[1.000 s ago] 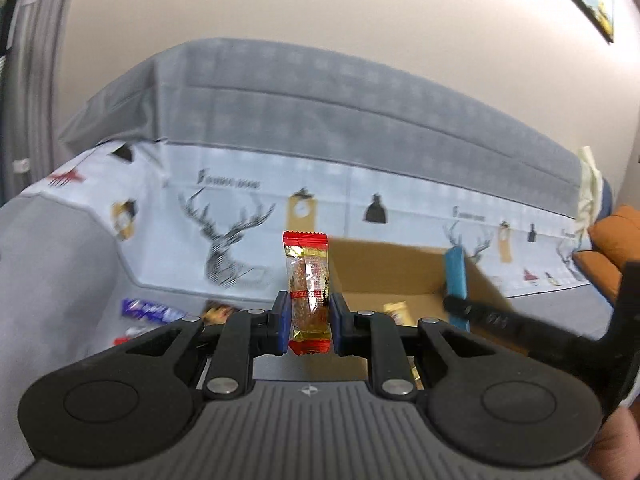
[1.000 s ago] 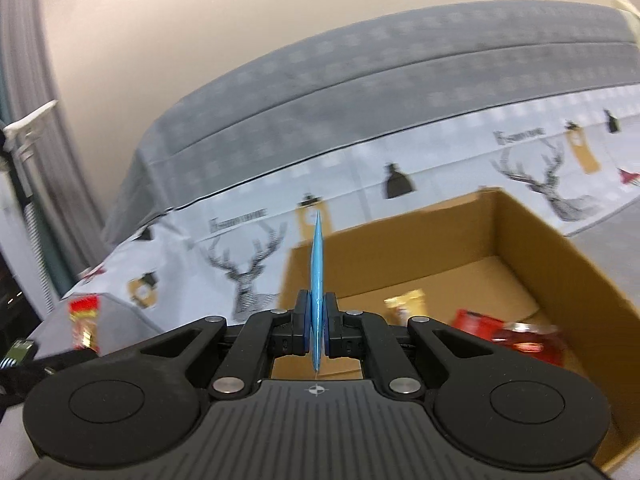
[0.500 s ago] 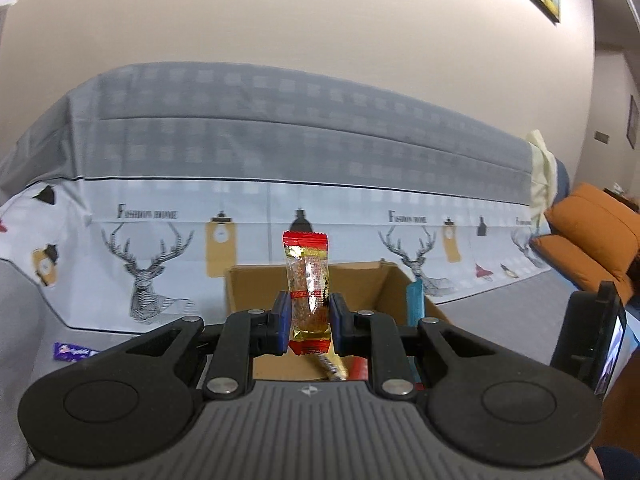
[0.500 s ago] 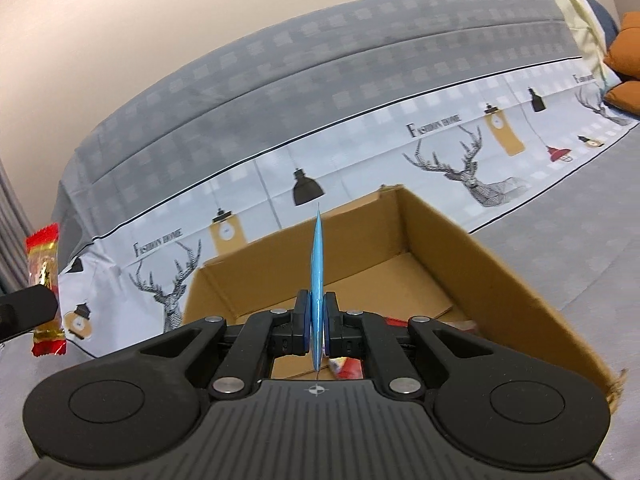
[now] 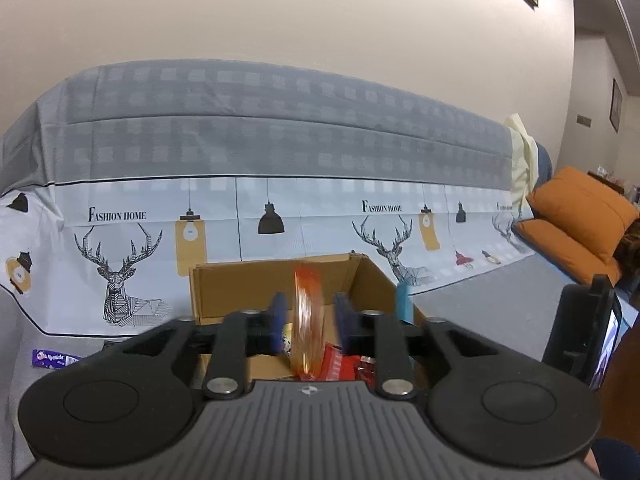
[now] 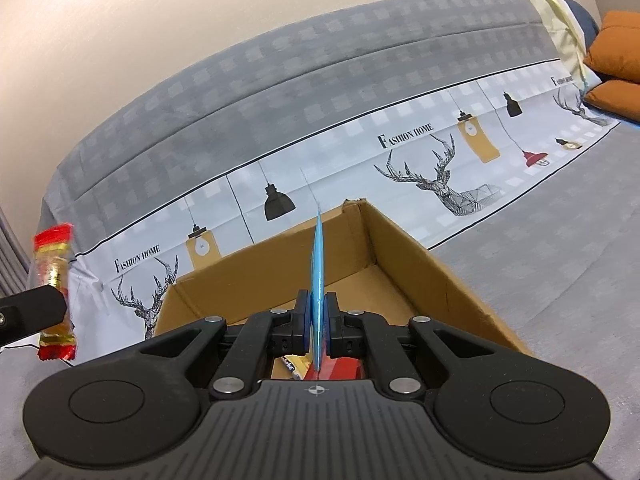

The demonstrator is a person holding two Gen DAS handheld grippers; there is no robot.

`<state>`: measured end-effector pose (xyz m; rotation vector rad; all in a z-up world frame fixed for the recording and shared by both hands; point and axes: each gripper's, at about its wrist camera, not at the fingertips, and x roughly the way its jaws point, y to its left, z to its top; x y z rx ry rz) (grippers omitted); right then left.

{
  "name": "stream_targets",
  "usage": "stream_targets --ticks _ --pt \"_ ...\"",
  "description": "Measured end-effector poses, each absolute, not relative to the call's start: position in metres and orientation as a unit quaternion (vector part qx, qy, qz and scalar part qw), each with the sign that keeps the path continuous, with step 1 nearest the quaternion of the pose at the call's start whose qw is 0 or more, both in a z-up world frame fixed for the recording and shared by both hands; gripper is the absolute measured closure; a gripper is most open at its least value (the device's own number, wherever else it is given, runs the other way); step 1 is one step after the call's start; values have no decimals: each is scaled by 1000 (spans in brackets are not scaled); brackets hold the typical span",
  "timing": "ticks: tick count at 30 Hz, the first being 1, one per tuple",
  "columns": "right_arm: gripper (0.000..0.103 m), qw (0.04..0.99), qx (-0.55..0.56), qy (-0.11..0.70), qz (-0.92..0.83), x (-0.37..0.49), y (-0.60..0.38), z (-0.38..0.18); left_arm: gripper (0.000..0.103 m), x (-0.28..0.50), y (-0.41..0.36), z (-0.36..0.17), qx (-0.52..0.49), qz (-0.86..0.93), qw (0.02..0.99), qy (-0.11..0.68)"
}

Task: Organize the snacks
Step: 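Carry the blue stick and red-gold candy over the box and open both tools, then move both tools back over the remaining snacks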

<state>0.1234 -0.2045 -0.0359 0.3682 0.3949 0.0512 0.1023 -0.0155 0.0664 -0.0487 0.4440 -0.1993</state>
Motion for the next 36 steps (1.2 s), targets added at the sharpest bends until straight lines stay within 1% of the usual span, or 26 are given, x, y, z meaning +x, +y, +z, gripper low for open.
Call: stream_targets --ticks 2,3,4,5,7,13,20,23,24,25,26,27,28,29,30,32,36 --pt "81 963 182 198 19 123 -205 -36 56 100 -18 67 -20 -100 971 216" --pt "67 963 183 196 14 122 -206 -35 57 99 -17 66 -18 -101 971 217" --pt "58 964 183 194 9 121 -207 -35 56 97 -17 65 -17 -100 971 216" --pt "57 964 182 193 6 120 -207 -34 57 95 -15 64 -14 -99 972 215" --pt "57 965 180 192 5 120 -206 -34 57 90 -10 59 -5 -94 973 212" --pt "57 968 160 193 13 117 -192 -36 62 68 28 34 40 -73 973 214" --pt "56 974 120 184 49 108 -156 -39 62 38 115 2 75 -30 968 238" --pt "56 978 99 165 85 97 -134 -38 62 31 152 -14 66 -6 967 244" --pt "59 979 88 156 101 93 -124 -38 62 29 162 -19 60 1 968 243" --pt "65 979 78 148 119 88 -115 -38 62 26 171 -26 52 9 969 242" --pt "69 978 71 142 137 84 -106 -37 65 22 180 -34 39 18 969 243" --pt "75 976 64 135 157 80 -96 -37 72 21 193 -38 3 25 968 249" --pt "78 973 54 127 182 74 -85 -38 75 19 204 -38 -29 39 969 242" --pt "79 970 47 120 204 69 -75 -38 78 15 212 -37 -47 68 970 227" --pt "83 966 39 115 227 64 -64 -39 78 14 220 -36 -63 92 969 223" --pt "84 957 24 114 265 58 -44 -41 79 14 227 -36 -79 100 966 224" --pt "84 937 3 144 317 56 -3 -55 79 17 227 -34 -64 85 967 231"
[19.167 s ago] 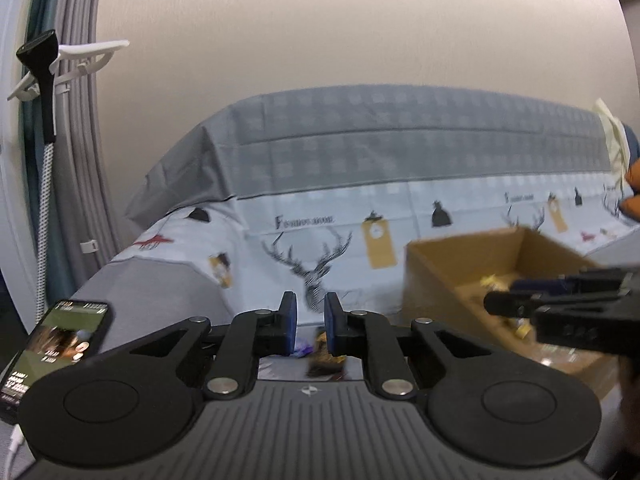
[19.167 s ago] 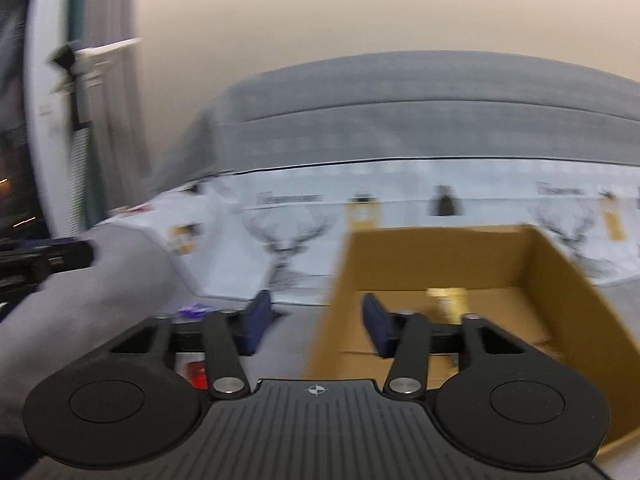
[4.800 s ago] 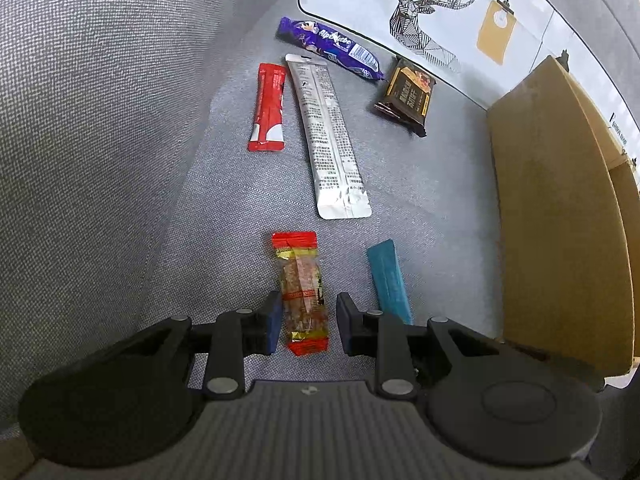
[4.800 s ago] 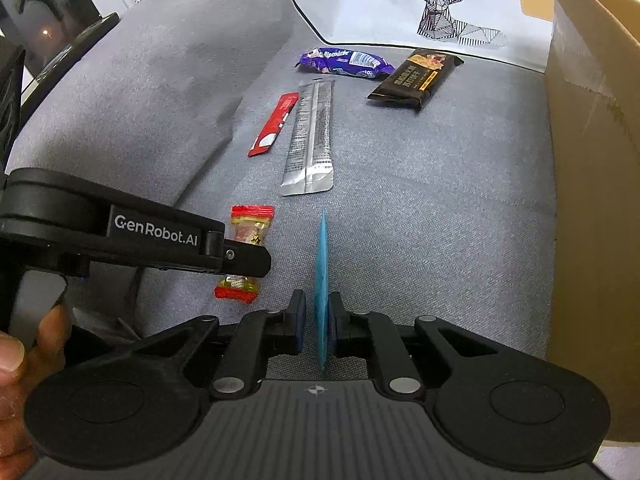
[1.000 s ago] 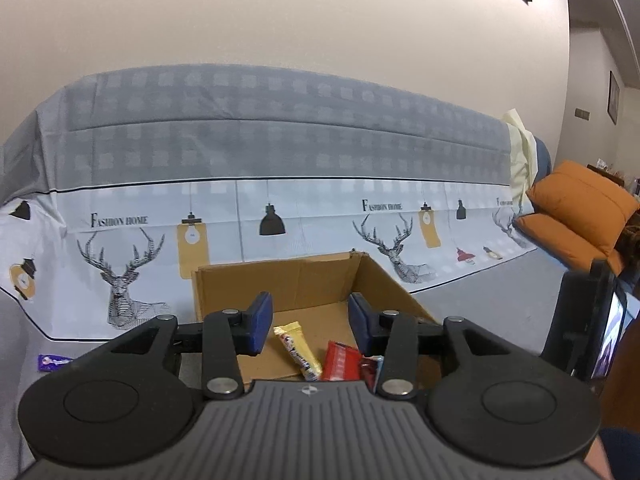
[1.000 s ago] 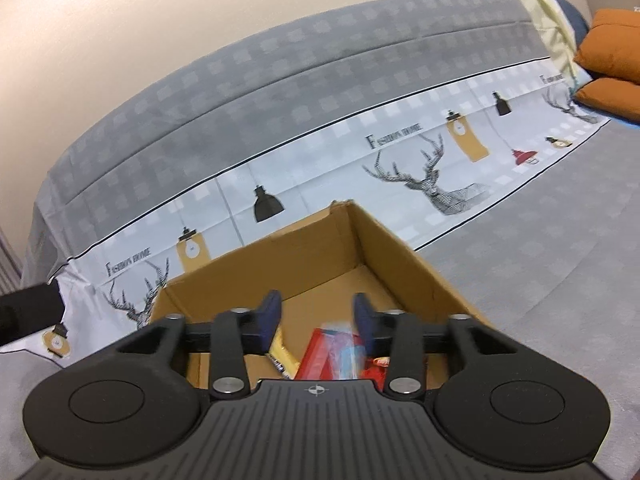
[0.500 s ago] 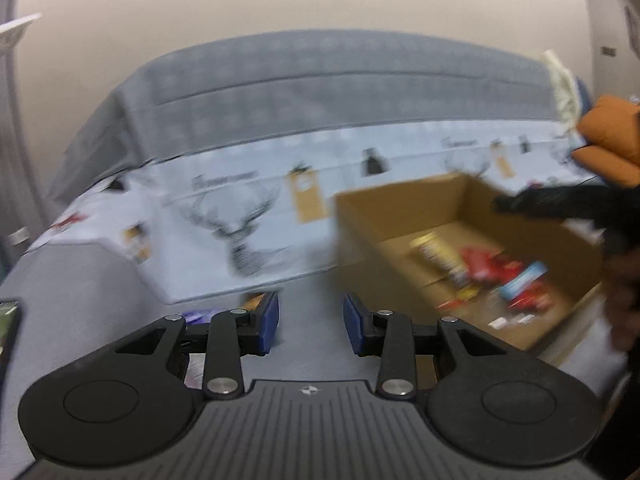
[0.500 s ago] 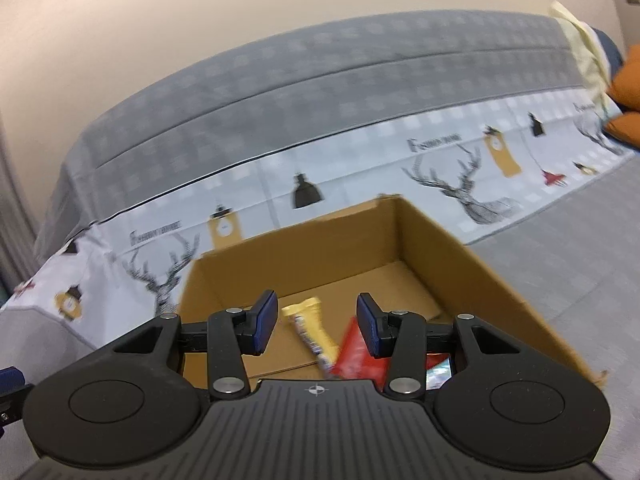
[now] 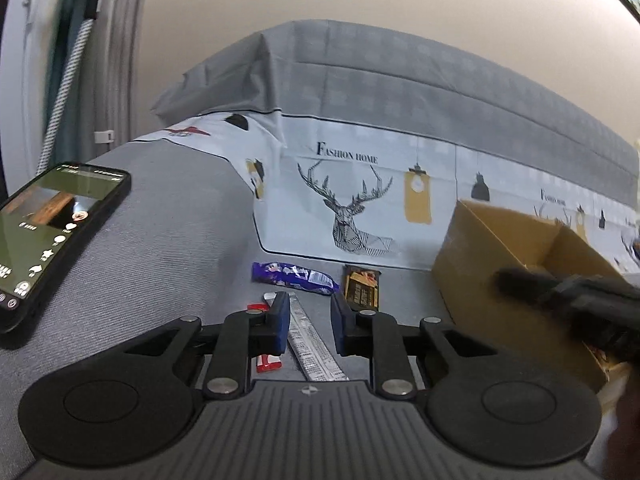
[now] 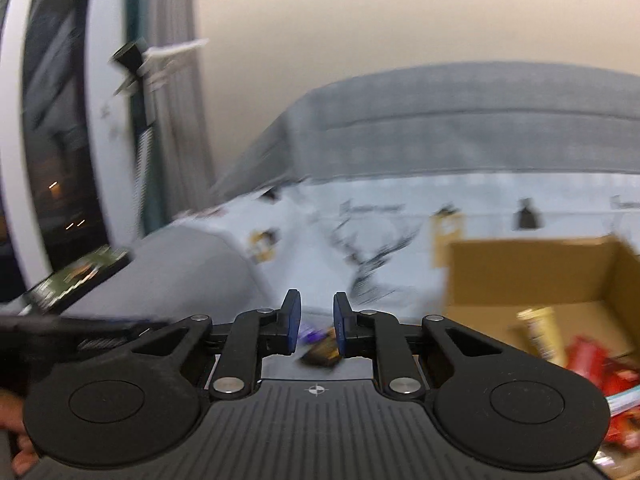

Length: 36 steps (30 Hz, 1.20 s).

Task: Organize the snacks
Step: 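Move both tools back over the remaining snacks, then grasp the silver sachet with the right tool while the left tool grasps the red stick packet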

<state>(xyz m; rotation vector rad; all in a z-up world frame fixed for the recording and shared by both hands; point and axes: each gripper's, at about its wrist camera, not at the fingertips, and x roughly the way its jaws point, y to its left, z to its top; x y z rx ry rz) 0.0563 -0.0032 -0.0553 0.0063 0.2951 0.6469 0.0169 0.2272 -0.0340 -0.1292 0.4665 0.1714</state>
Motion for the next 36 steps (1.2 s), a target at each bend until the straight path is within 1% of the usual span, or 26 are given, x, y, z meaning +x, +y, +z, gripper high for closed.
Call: stream_targets --ticks 9,11,13,19,23,24,25,27,31,36 --pt "82 908 -30 232 347 81 62 -94 79 22 237 -40 -90 102 961 242" --pt "76 906 -43 246 341 87 74 -104 79 21 235 -39 -78 104 962 242" --pt "63 899 -51 263 348 93 84 -113 79 20 232 -39 -66 107 963 240" --pt "44 889 -86 281 350 104 105 -138 79 20 241 -41 -77 113 961 242" --pt "43 884 -93 304 342 115 115 -153 79 25 240 -43 -77 110 958 251" --pt "45 881 -98 311 343 117 119 -157 79 26 239 -44 -73 110 958 253" --pt "48 877 -106 315 347 119 123 -160 79 27 237 -44 -70 109 958 255" --pt "61 879 -125 303 346 117 127 -164 79 28 236 -44 -65 108 959 253" --pt "62 880 -132 295 347 111 122 -160 79 28 239 -45 -71 108 959 252" --pt "62 886 -151 288 331 97 106 -141 79 25 241 -45 -75 102 959 252"
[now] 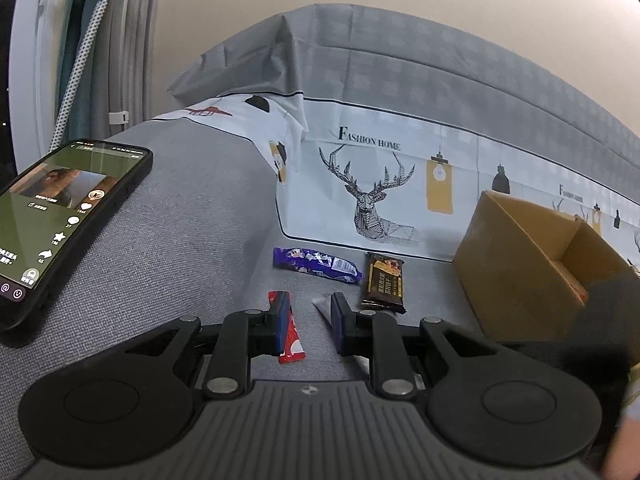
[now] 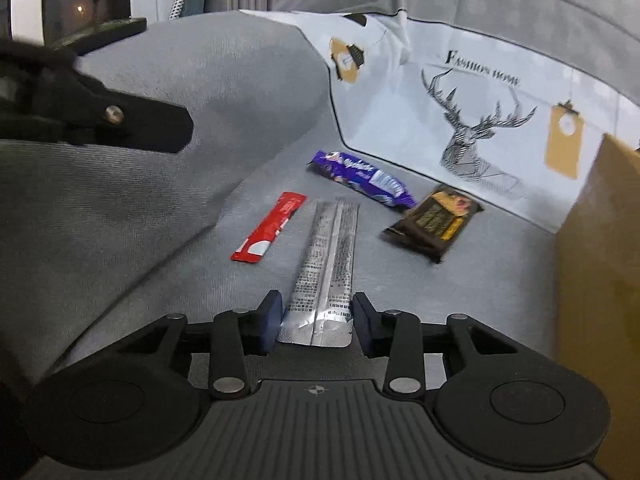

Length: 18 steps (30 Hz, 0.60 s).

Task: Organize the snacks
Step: 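Grasp the silver sachet with the right tool while the left tool grasps the red stick packet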

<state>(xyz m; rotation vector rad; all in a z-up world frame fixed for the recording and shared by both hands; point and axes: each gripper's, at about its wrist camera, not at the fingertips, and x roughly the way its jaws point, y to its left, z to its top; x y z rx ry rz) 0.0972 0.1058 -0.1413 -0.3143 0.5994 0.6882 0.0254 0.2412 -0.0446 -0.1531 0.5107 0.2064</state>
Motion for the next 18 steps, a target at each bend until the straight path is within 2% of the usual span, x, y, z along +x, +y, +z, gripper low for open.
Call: stream_targets --ticks 9,18 --pt "62 871 -136 361 305 59 51 -116 79 14 239 -39 -85 76 964 242" --pt "61 878 -95 366 293 29 22 -148 79 22 234 -42 -76 92 956 267"
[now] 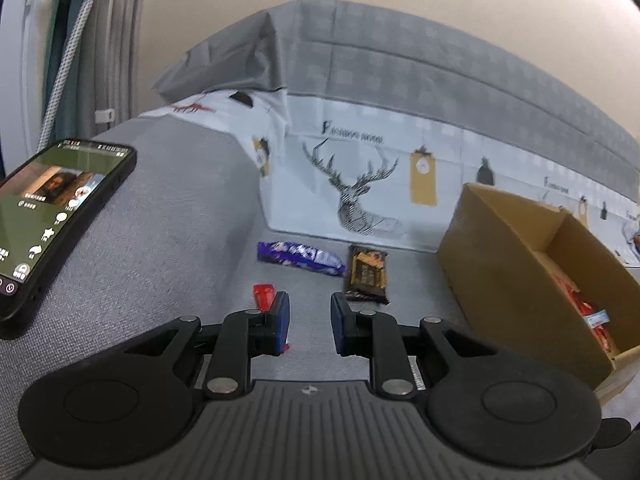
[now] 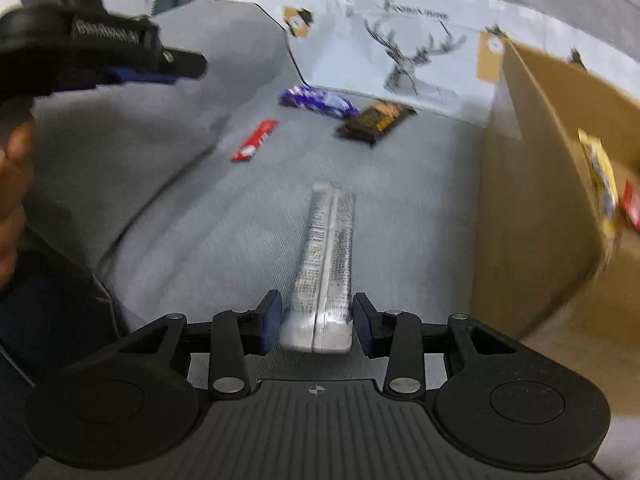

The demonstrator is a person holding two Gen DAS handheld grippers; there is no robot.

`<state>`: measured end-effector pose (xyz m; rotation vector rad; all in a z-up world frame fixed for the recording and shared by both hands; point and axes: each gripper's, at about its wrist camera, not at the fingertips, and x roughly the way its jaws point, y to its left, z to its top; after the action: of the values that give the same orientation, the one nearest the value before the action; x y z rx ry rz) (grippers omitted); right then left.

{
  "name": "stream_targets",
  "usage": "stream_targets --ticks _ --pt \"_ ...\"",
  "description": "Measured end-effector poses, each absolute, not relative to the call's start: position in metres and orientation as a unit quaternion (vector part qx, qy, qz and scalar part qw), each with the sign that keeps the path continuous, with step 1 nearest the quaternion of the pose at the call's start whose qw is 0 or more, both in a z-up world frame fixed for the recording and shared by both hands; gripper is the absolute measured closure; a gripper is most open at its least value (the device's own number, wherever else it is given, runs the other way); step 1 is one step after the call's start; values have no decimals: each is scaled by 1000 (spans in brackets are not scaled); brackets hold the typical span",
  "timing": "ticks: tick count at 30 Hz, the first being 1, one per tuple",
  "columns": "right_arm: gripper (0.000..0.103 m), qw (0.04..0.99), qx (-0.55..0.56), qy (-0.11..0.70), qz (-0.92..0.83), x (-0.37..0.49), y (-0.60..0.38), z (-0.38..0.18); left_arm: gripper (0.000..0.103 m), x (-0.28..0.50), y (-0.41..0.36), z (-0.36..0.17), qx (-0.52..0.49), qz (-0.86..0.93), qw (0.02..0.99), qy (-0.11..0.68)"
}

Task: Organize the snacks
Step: 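Grasp the silver sachet with the right tool while the left tool grasps the red stick packet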

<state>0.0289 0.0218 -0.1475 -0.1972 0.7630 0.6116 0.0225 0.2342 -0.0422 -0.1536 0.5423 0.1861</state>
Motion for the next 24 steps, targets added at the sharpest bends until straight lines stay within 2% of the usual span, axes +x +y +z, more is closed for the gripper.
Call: stream_targets --ticks 2,4,10,11,12,14,16,17,18,23,24 --pt "59 882 -94 354 297 32 25 -148 79 30 235 -45 -73 106 948 291" --pt "50 884 -103 340 303 36 28 -149 79 43 233 -49 -65 112 940 315" --pt "51 876 -92 362 305 55 27 -158 76 87 222 -67 -16 145 935 322" --pt "53 874 -95 363 308 55 28 -159 75 95 224 -74 -17 154 933 326" --pt "63 873 -102 360 311 54 30 -160 75 103 226 -81 -20 163 929 331" --pt "66 874 -120 350 316 51 32 -160 74 114 230 -93 -16 185 923 338" --pt "69 873 -126 344 321 49 31 -160 63 122 234 -102 -14 202 917 343" --pt "69 873 -126 343 322 49 30 -159 52 127 235 -106 -15 208 914 348" --pt "69 873 -123 343 322 50 28 -158 45 131 237 -110 -15 211 910 356" --pt "69 875 -102 349 320 58 23 -155 45 146 229 -129 14 220 899 379" --pt "69 874 -98 351 321 59 23 -155 48 146 229 -131 13 221 898 380"
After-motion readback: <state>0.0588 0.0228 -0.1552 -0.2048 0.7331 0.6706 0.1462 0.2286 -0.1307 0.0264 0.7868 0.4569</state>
